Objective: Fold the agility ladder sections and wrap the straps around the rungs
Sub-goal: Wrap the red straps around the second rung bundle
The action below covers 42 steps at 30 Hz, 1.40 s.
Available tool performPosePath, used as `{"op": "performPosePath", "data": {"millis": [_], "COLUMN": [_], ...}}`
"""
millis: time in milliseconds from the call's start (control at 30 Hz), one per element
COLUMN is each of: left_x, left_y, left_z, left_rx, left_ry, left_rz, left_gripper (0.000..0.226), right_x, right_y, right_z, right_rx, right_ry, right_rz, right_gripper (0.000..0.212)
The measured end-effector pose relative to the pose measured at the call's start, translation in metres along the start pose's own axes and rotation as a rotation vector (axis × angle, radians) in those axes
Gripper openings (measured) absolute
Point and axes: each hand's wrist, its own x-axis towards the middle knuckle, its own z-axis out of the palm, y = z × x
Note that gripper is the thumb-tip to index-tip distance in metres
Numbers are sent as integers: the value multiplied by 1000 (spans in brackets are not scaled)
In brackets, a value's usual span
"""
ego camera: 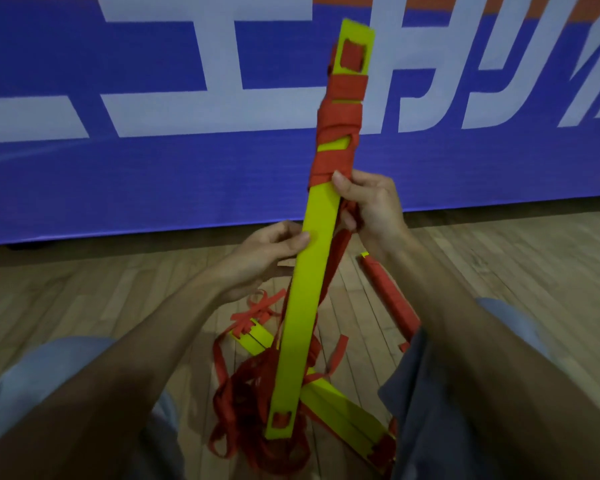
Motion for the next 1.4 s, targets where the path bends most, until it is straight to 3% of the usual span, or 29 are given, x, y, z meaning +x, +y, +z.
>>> {"op": "performPosePath", "data": {"millis": [133, 200, 367, 500, 600, 733, 1000, 1233, 1333, 1400], "left_x": [-17, -24, -28, -32, -35, -36, -22, -15, -15, -18], "left_y": [-4, -1, 0, -3, -3, -4, -25, -33, -30, -23], "left_z": [0, 5, 10, 5, 0, -6, -9, -2, 2, 6], "left_rx": [-261, -247, -98, 51, 34, 92, 567, 837, 684, 498], "left_ry": [-236, -239, -79, 87, 213, 376, 587, 540, 409, 355], "left_rz": [-30, -43, -43, 2, 30, 56, 113, 154, 152, 150], "left_gripper": [45, 39, 41, 31, 21, 19, 30, 36, 33, 23], "right_x": [1, 0, 4, 6, 5, -4, -18, -16, -17, -16], "right_y": [3, 1, 2, 5, 10, 13, 26, 33, 29, 26], "right_z": [2, 4, -2, -2, 2, 9, 31, 26, 16, 12], "right_rx": [217, 330, 346, 131, -134, -166, -282, -289, -275, -215], "right_ry": [-134, -150, -203, -195, -165, -199, -102, 134, 182, 175], "right_rz": [2, 32, 37, 19, 60, 101, 61, 68, 86, 81], "right_gripper": [23, 22, 33, 42, 42, 36, 38, 33, 40, 32]}}
